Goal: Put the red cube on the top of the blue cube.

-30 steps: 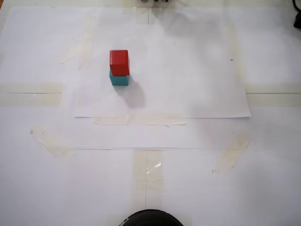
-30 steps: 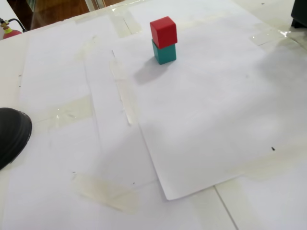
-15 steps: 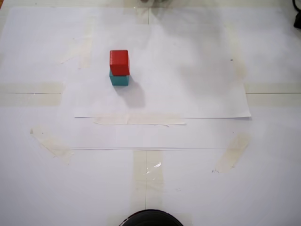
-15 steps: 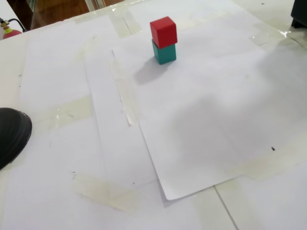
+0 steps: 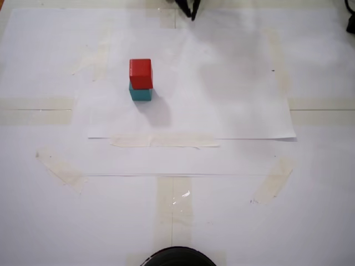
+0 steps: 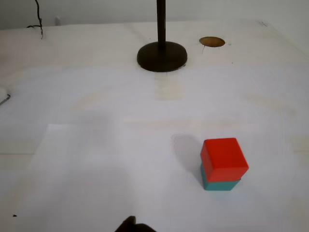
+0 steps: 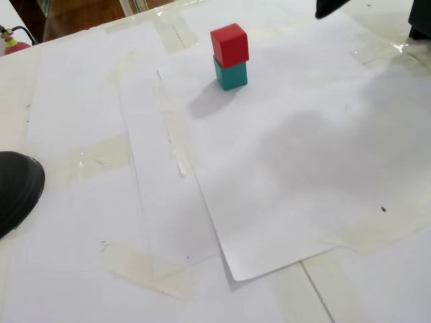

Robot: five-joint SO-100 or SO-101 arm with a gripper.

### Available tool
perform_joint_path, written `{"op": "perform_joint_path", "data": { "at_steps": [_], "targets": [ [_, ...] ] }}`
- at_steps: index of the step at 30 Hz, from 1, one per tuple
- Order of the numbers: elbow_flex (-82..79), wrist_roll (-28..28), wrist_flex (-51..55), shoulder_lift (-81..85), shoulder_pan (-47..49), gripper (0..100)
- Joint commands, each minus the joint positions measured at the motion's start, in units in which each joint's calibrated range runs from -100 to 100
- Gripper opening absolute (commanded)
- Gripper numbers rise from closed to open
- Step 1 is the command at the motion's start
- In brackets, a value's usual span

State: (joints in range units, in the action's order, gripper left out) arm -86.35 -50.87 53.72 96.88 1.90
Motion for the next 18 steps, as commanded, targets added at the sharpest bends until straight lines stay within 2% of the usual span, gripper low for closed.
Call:
{"op": "perform_joint_path", "data": {
  "at_steps": [1, 7, 18],
  "targets": [
    [-11.83, -0.34, -9.57, 0.55, 0.07, 0],
    [-13.56, 0.63, -3.95, 0.63, -1.75, 0],
    [-13.56, 5.47, -0.85, 0.63, -1.98, 0]
  ]
}}
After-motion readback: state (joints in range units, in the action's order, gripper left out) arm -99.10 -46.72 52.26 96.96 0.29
